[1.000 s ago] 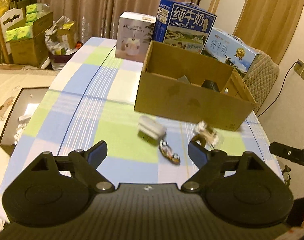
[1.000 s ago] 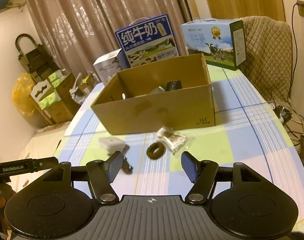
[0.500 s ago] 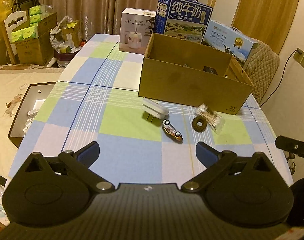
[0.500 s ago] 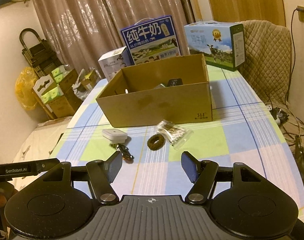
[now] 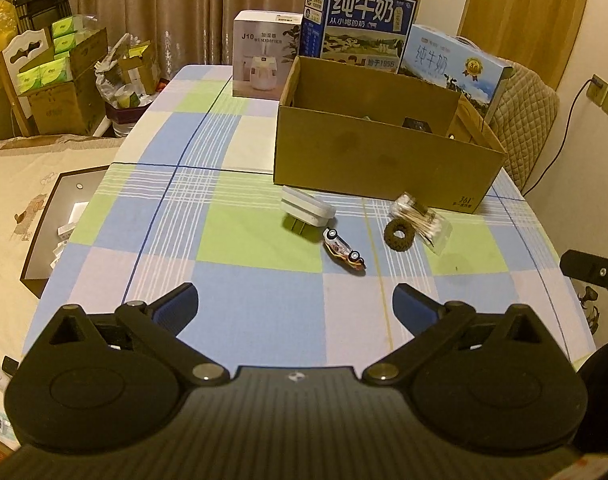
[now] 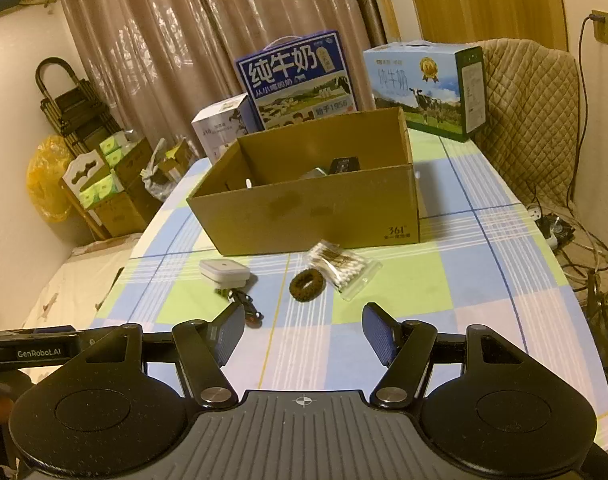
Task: Organize objects
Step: 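Withdraw both tools from the box back over the table, then grasp the white toy race car with the left tool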
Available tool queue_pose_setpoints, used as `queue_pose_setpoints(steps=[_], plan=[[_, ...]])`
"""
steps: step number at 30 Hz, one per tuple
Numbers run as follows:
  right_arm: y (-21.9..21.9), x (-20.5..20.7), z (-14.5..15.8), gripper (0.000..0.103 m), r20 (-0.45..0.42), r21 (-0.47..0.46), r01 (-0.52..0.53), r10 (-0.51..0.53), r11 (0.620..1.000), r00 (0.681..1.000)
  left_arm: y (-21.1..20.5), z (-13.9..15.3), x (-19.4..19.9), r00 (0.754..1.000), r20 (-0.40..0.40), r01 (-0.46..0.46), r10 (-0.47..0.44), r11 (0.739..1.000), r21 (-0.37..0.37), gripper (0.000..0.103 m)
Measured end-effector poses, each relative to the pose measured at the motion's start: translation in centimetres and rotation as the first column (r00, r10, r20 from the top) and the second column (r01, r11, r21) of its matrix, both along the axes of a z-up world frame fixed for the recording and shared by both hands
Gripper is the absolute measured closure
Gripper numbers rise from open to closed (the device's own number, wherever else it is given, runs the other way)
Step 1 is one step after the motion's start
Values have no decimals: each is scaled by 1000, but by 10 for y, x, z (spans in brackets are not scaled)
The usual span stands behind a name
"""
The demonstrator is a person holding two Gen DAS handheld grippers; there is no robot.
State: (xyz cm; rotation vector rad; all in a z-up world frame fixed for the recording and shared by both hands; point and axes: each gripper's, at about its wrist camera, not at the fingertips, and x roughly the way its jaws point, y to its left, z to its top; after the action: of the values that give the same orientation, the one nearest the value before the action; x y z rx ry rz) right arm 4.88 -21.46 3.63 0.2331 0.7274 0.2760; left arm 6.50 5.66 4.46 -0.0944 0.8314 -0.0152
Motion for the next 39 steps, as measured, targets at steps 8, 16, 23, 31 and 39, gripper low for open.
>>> queue_pose_setpoints(steps=[8,16,23,31,39], plan=[[0,3,-5,40,-11,1,6,-6,1000,1000,0,-2,2,1000,-5,1,-1,1000,-3,1],[-5,11,-18,40,-33,0,17,-17,1000,999,1,-8,8,1000,-10,3,-3,1000,-13,1],[-6,28,-34,40,-58,0,18,-18,1000,998,-1,-19,23,999,-30,16,-17,999,-28,1],[-7,54,-58,40,-96,6,17,-16,1000,995,-7,-39,52,998,-54,34,-35,999,-28,1],[-10,87,-77,40,-114,-1,16,-16,1000,993,-17,-63,88,996,-76,50,-53,997,-52,5]])
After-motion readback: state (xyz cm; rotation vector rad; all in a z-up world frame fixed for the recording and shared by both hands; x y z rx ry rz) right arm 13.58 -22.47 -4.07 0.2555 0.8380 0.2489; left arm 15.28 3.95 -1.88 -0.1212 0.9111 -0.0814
